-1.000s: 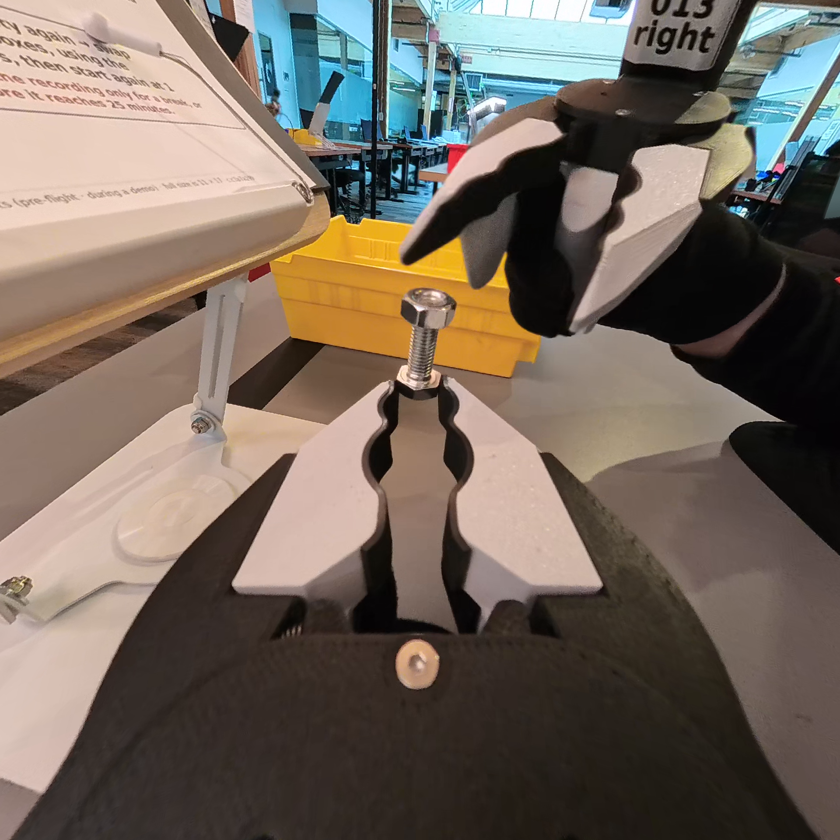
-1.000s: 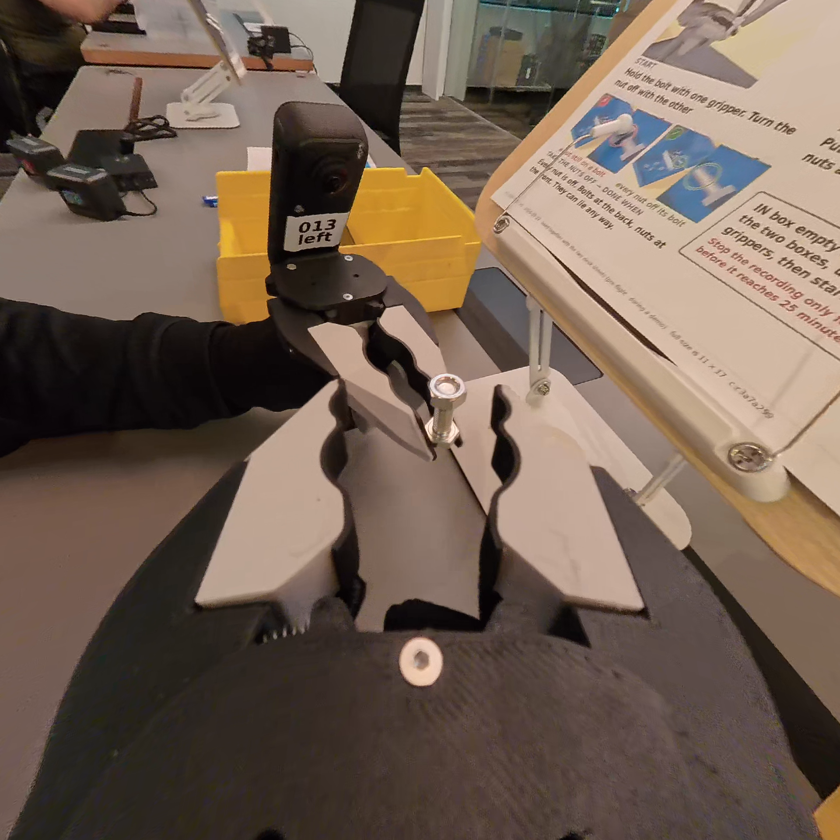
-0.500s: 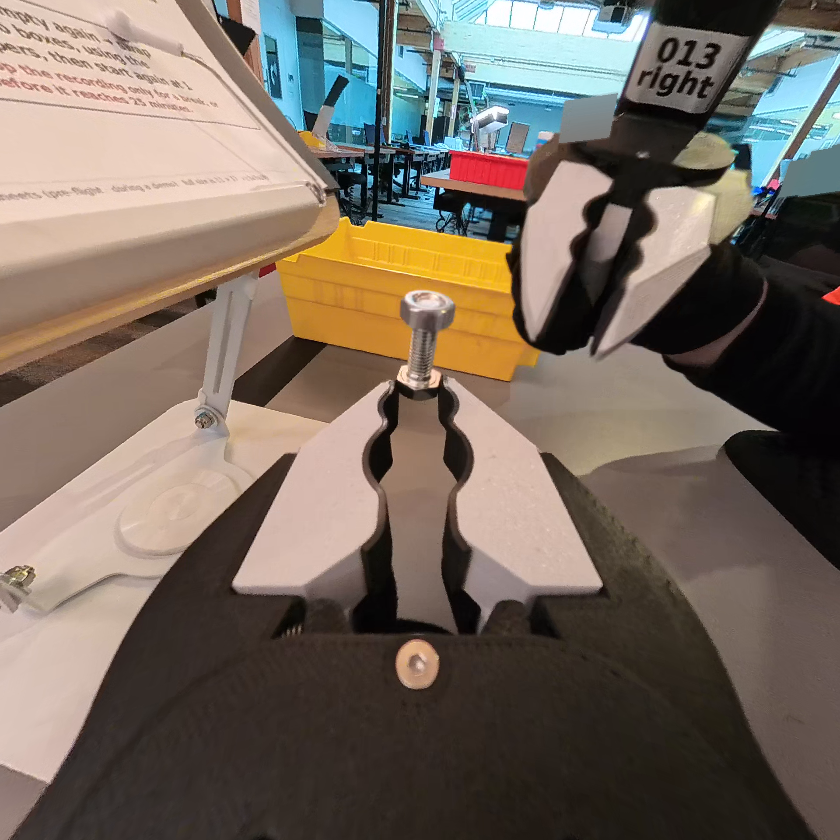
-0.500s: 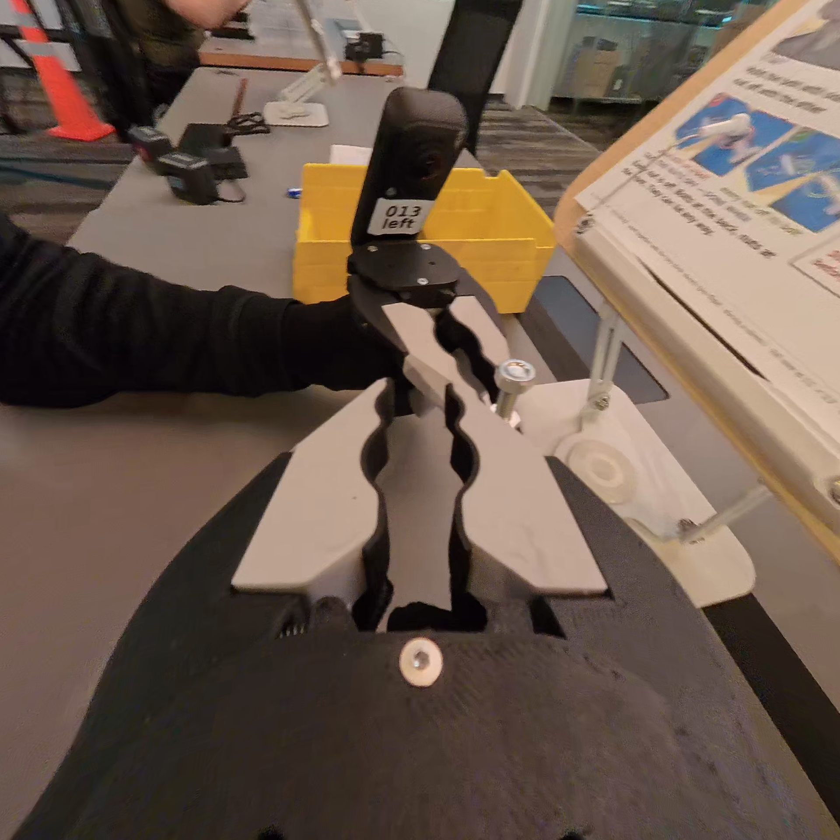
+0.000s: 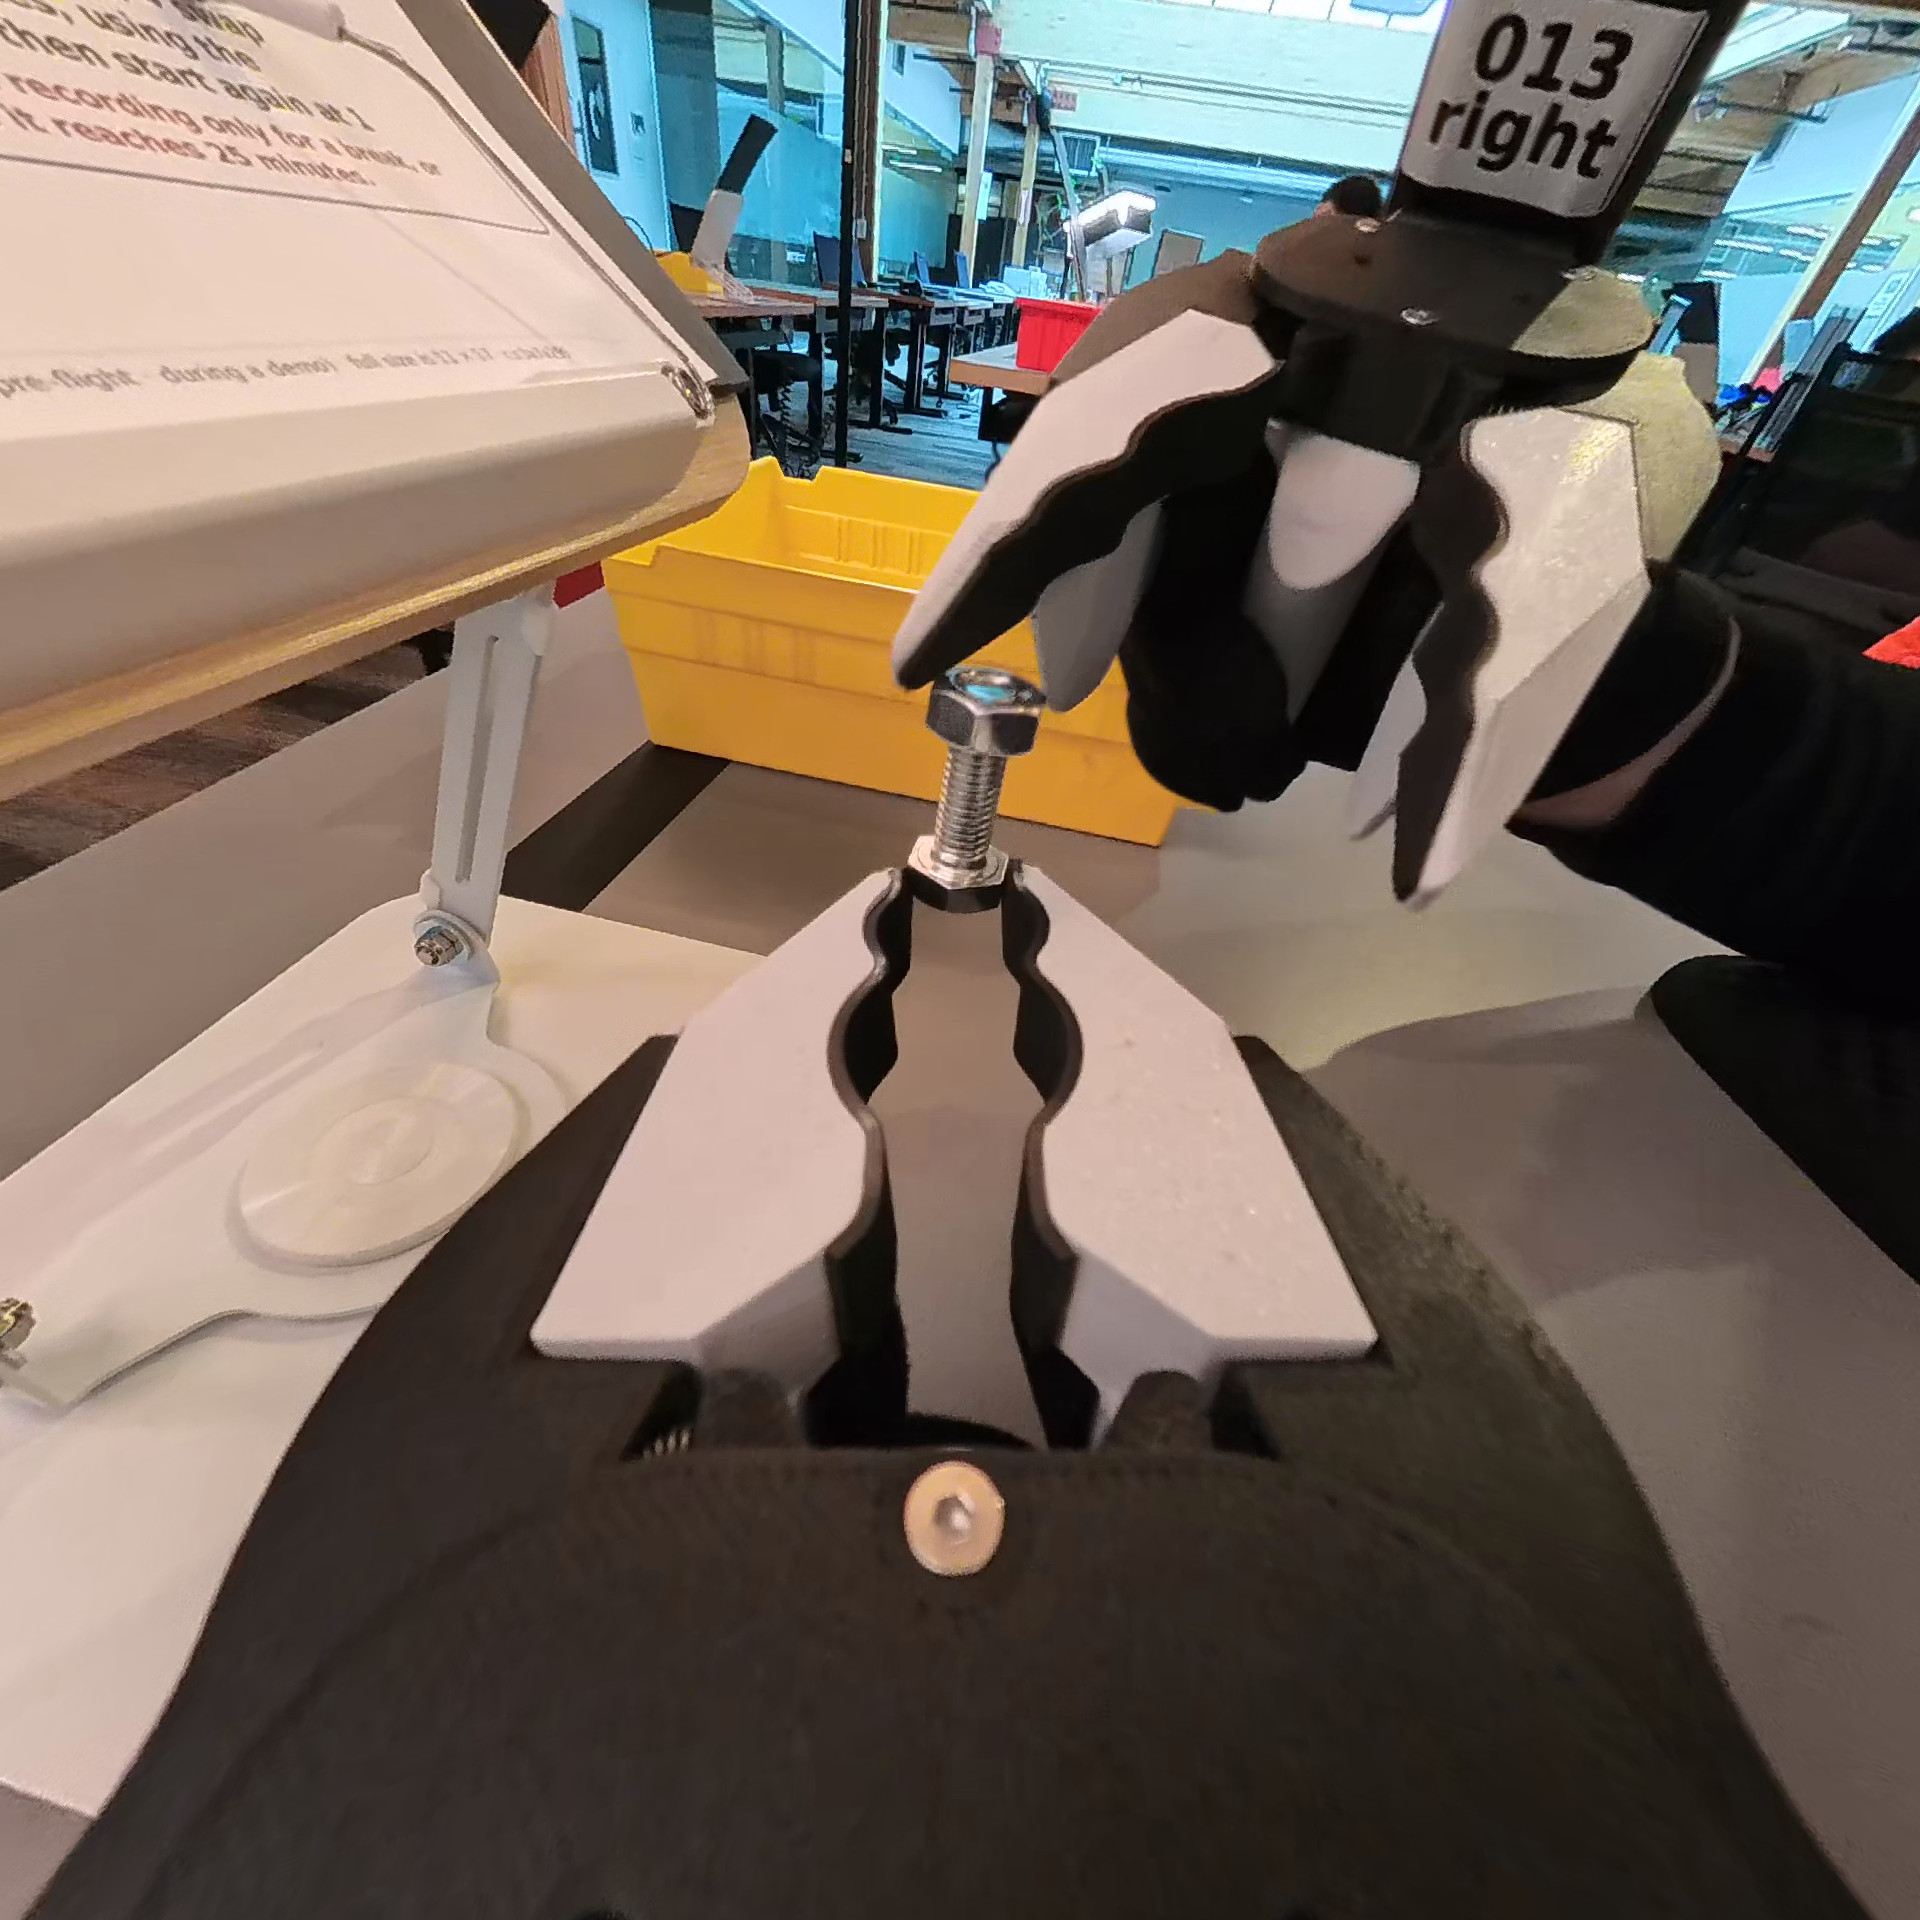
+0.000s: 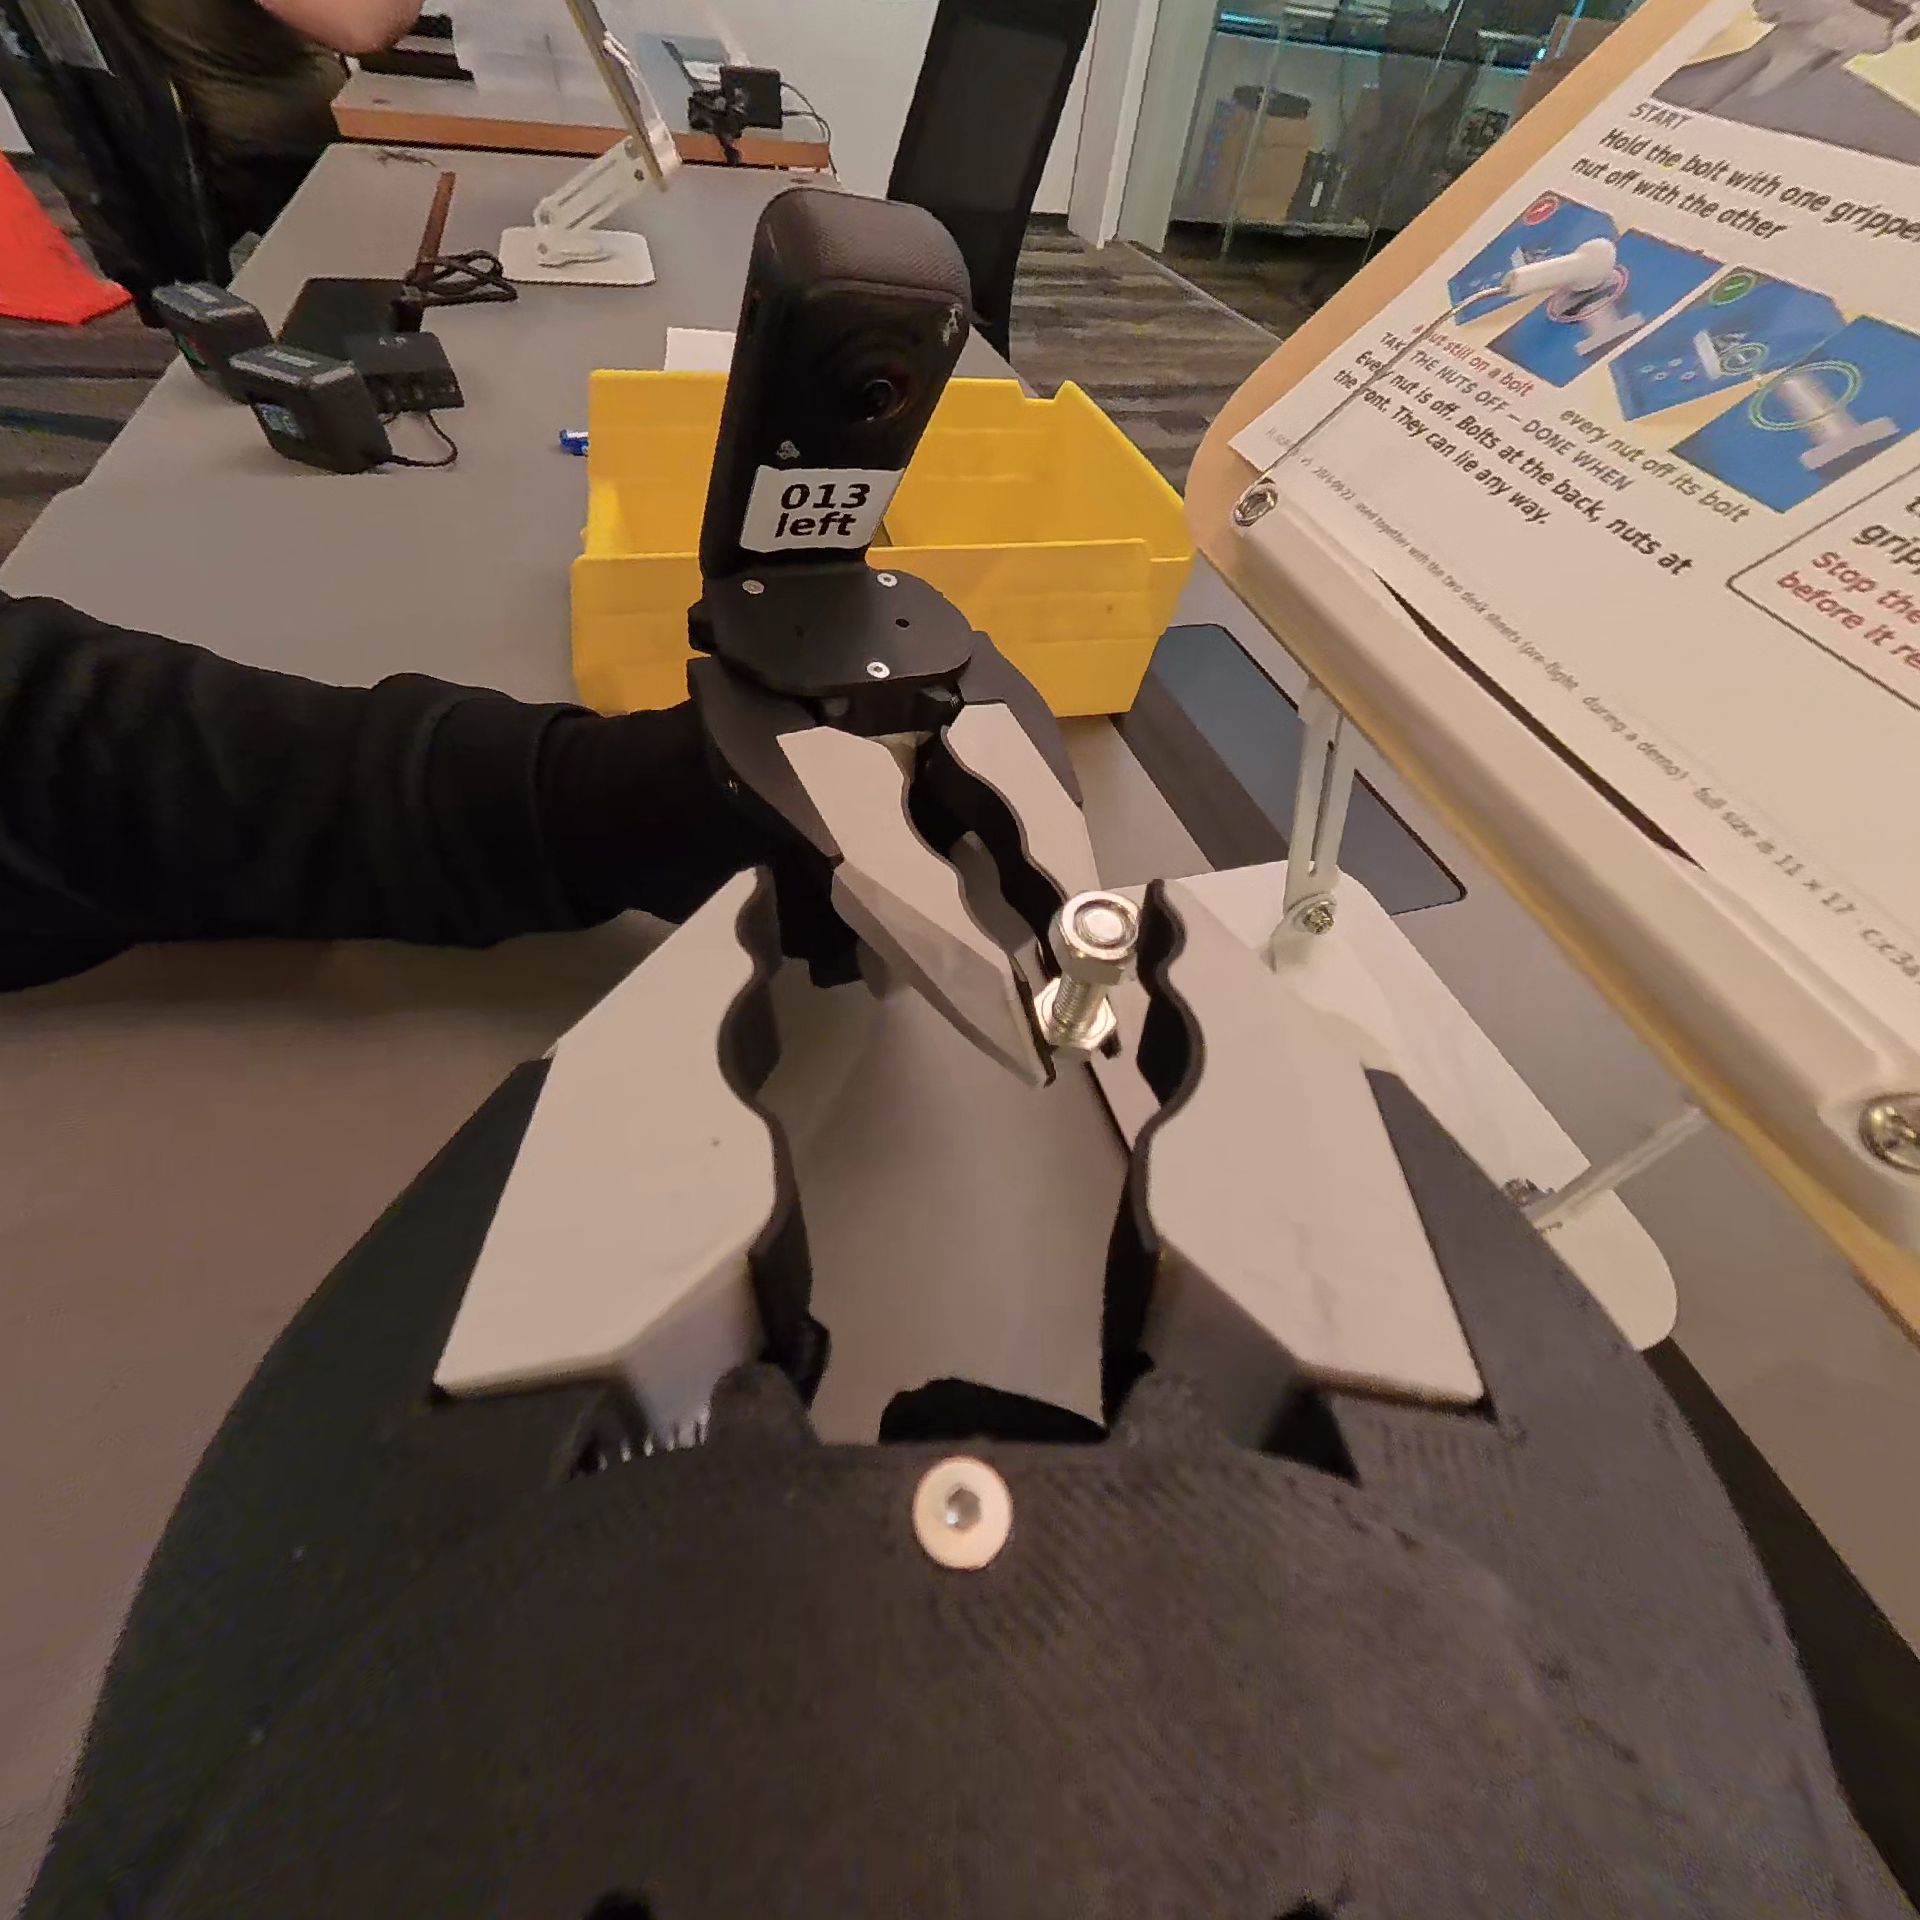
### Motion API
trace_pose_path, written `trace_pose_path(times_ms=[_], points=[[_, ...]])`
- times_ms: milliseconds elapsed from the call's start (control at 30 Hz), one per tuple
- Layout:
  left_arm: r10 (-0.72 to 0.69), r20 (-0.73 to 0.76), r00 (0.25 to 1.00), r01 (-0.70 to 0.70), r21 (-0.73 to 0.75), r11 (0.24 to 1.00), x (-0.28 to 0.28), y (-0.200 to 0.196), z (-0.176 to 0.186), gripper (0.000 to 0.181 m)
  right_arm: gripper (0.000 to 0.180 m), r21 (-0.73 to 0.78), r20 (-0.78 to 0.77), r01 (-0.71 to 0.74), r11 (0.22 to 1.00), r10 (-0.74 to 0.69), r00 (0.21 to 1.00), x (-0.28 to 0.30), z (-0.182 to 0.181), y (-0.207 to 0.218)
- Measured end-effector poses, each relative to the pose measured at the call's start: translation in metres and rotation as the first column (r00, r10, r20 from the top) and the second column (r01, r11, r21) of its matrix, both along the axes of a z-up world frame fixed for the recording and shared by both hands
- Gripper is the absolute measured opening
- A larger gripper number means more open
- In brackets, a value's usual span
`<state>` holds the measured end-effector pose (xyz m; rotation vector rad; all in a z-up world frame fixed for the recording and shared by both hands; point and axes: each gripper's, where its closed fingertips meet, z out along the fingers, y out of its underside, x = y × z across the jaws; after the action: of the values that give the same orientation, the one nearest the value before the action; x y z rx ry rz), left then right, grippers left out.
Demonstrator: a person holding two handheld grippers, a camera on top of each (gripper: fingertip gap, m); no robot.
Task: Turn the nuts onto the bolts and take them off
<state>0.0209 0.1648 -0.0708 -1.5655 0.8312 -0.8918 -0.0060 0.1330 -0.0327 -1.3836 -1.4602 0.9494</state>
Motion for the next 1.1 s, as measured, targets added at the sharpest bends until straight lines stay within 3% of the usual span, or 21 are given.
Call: trace_pose_path(times_ms=[167, 233, 367, 633, 733, 800, 967, 1100], points=[[-0.004, 0.01, 1.0, 0.004, -0.005, 1.0, 0.002, 0.0, 0.0, 0.016, 0.036, -0.006, 0.001, -0.027, 1.0, 0.027, 1.0, 0.015, 0.003, -0.008], [-0.003, 0.002, 1.0, 0.003, 0.001, 1.0, 0.001, 0.0, 0.001, 0.016, 0.059, 0.002, -0.015, 0.015, 1.0, -0.015, 1.0, 0.017, 0.006, 0.0], [-0.023, 0.01, 1.0, 0.023, 0.002, 1.0, 0.005, -0.004, 0.003, 0.016, 0.08, -0.015, -0.044, 0.022, 1.0, -0.023, 0.999, 0.007, 0.008, 0.008], [-0.014, 0.035, 0.999, 0.014, -0.013, 1.0, 0.001, -0.001, 0.004, 0.016, 0.077, -0.016, -0.004, -0.025, 1.0, 0.025, 1.0, -0.001, -0.008, -0.003], [0.005, 0.063, 0.998, -0.003, -0.03, 1.0, -0.006, 0.003, 0.005, 0.016, 0.066, -0.031, 0.001, -0.07, 0.997, 0.07, 0.998, 0.011, -0.007, -0.014], [0.008, 0.056, 0.998, -0.006, -0.027, 1.0, -0.008, 0.003, 0.005, 0.016, 0.059, -0.027, -0.025, -0.024, 0.999, 0.023, 0.999, 0.015, -0.002, -0.008], [-0.021, 0.042, 0.999, 0.023, -0.033, 0.999, 0.002, -0.001, 0.002, 0.016, 0.081, -0.021, -0.047, 0.005, 1.0, -0.006, 0.999, 0.003, 0.002, 0.003], [-0.03, 0.041, 0.999, 0.032, -0.041, 0.999, 0.006, -0.002, 0.001, 0.016, 0.083, -0.017, -0.026, -0.027, 0.999, 0.027, 0.999, -0.011, -0.006, 0.0]])
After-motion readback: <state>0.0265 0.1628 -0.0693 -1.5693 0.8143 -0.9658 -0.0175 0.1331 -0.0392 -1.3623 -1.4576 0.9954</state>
